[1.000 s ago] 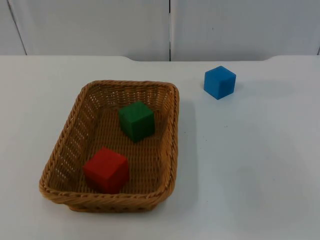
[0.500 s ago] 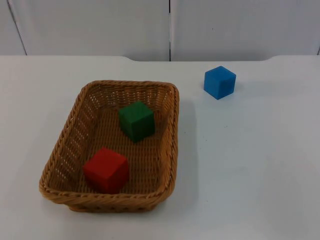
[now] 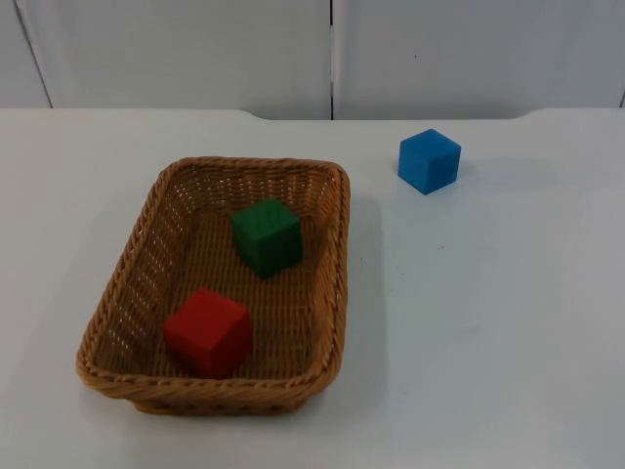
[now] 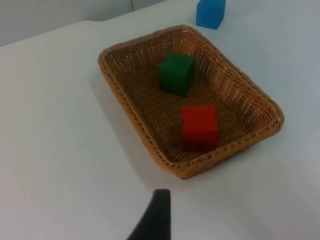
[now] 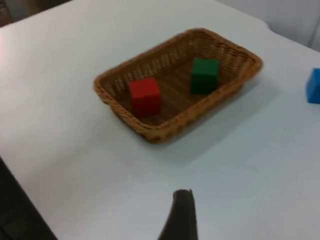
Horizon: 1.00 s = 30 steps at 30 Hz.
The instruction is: Pick up one cube with each hand and place exactly two cubes into the same basket, leaving the remaining cube outside.
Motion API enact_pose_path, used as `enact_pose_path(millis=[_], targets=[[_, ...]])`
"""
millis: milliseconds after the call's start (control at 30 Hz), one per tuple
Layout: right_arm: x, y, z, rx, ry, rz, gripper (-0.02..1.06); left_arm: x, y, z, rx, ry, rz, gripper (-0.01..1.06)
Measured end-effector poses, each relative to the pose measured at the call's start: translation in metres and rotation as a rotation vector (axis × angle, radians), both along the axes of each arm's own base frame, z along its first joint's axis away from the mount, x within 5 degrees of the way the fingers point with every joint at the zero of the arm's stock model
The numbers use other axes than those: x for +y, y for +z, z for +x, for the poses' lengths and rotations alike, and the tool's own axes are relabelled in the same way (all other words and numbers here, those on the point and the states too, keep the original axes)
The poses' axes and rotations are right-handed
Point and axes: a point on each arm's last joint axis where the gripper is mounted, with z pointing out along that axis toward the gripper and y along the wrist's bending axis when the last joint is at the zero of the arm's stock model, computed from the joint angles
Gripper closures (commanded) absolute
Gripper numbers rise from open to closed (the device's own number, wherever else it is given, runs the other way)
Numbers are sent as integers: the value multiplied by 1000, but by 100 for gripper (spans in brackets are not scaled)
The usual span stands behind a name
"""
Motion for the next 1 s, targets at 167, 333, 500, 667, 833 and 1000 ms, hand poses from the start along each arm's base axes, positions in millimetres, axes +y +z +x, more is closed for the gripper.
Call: enact_pose_path(millis=[167,333,500,667,833,1000], targets=[[-20,-4,-14,-17,-87,17,38,0,0,0,-1,2,3,19],[-30,-8,-25,-28,-102,42,38,0,0,0,-2,2,3,19],[-36,-15,-31,-40,-111,59,38,0,0,0,-2,2,3,19],[-35,-27,-30,18,-119,25,38,0,0,0,-2,2,3,19],[-34,-30,-29,34,-122,20,38,0,0,0,-1,3,1,19],[-34,-30,-29,35,-122,19,38,0,0,0,-1,3,1,19]])
